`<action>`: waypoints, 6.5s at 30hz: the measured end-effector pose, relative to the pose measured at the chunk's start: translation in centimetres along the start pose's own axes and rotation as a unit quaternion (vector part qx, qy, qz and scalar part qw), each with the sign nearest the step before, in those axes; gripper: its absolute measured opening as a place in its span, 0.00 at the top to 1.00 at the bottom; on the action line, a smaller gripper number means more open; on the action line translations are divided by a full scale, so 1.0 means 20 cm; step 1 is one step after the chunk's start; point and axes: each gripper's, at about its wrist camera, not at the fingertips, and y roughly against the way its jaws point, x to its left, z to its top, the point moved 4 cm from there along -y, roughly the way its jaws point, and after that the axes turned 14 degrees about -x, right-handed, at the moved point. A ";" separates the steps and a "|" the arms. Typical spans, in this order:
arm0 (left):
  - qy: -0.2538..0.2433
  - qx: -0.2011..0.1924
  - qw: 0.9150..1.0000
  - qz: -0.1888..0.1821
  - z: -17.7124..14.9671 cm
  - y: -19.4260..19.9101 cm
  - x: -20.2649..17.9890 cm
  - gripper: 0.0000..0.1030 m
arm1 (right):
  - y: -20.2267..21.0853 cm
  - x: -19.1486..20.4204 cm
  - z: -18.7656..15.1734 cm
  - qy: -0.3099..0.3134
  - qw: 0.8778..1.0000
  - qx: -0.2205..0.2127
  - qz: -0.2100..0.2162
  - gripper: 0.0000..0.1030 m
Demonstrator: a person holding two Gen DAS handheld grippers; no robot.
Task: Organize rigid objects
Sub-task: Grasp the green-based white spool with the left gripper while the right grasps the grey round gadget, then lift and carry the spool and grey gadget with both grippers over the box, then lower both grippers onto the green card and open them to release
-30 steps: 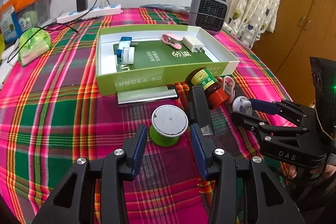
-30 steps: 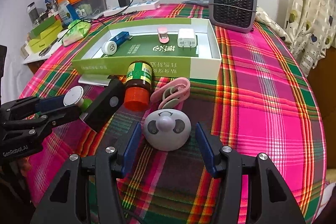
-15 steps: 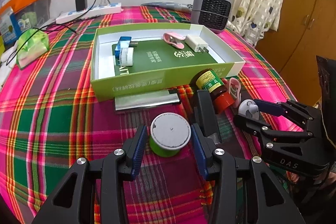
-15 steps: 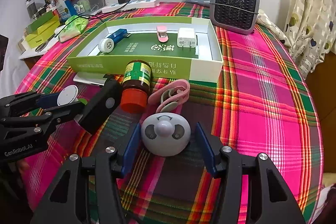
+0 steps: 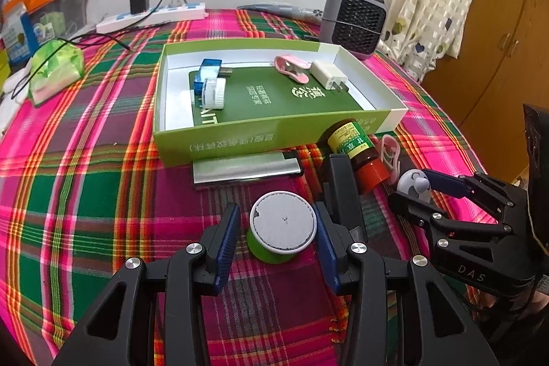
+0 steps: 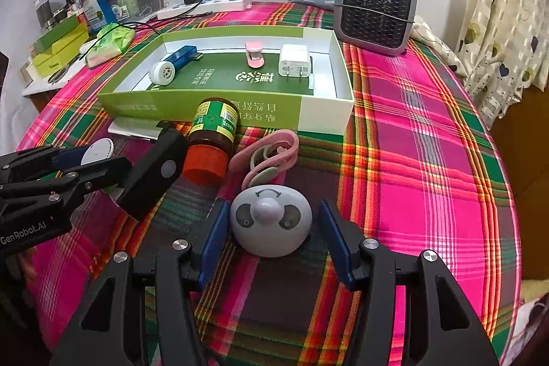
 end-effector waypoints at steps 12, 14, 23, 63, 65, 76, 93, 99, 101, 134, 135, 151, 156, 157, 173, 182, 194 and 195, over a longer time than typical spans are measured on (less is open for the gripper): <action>0.011 -0.010 1.000 0.006 0.01 0.02 0.02 0.62 | 0.00 -0.01 0.00 -0.001 1.000 0.000 -0.002 0.47; 0.009 -0.012 1.000 0.007 0.01 0.02 0.02 0.67 | 0.01 -0.01 0.00 -0.003 1.000 -0.001 -0.002 0.51; 0.003 -0.013 1.000 0.010 0.01 0.02 0.01 0.68 | 0.01 -0.02 0.00 -0.005 1.000 -0.002 -0.002 0.53; -0.027 -0.043 0.998 0.024 0.09 0.14 -0.03 0.68 | 0.09 -0.02 0.06 -0.012 0.999 -0.034 0.006 0.53; -0.027 -0.045 0.998 0.024 0.10 0.15 -0.03 0.68 | 0.10 -0.02 0.07 -0.012 0.999 -0.036 0.006 0.53; -0.033 -0.061 0.997 0.029 0.15 0.19 -0.03 0.68 | 0.13 -0.03 0.13 -0.009 0.998 -0.054 0.008 0.53; -0.039 -0.075 0.996 0.035 0.28 0.16 0.00 0.68 | 0.12 -0.02 0.29 0.006 0.997 -0.077 0.013 0.53; -0.034 -0.079 0.995 0.041 0.34 0.12 0.04 0.68 | 0.08 -0.02 0.36 0.009 0.996 -0.082 0.017 0.53; -0.033 -0.079 0.995 0.042 0.36 0.11 0.05 0.68 | 0.06 -0.02 0.38 0.009 0.996 -0.081 0.019 0.53; -0.028 -0.047 0.998 0.032 0.50 -0.25 0.07 0.68 | -0.29 -0.08 0.47 0.005 0.999 -0.034 0.019 0.53; -0.029 -0.046 0.998 0.031 0.50 -0.26 0.07 0.68 | -0.30 -0.08 0.47 0.005 0.999 -0.033 0.019 0.53; -0.032 -0.025 0.998 0.039 0.49 -0.40 0.07 0.68 | -0.39 -0.08 0.43 0.007 1.000 -0.010 0.024 0.53; -0.032 -0.021 0.998 0.039 0.48 -0.42 0.07 0.68 | -0.40 -0.09 0.43 0.007 1.000 -0.006 0.023 0.53; -0.032 -0.020 0.998 0.040 0.47 -0.42 0.07 0.68 | -0.40 -0.09 0.43 0.007 1.000 -0.005 0.023 0.53; -0.027 -0.010 0.999 0.042 0.45 -0.47 0.08 0.68 | -0.43 -0.07 0.41 0.024 1.000 -0.003 0.017 0.53; -0.032 -0.009 0.999 0.042 0.45 -0.47 0.08 0.68 | -0.43 -0.07 0.41 0.027 1.000 -0.002 0.015 0.53; -0.038 -0.010 0.998 0.044 0.45 -0.47 0.08 0.67 | -0.44 -0.07 0.41 0.025 1.000 -0.004 0.016 0.53; -0.038 -0.010 0.998 0.044 0.45 -0.47 0.08 0.67 | -0.44 -0.07 0.41 0.024 1.000 -0.003 0.017 0.53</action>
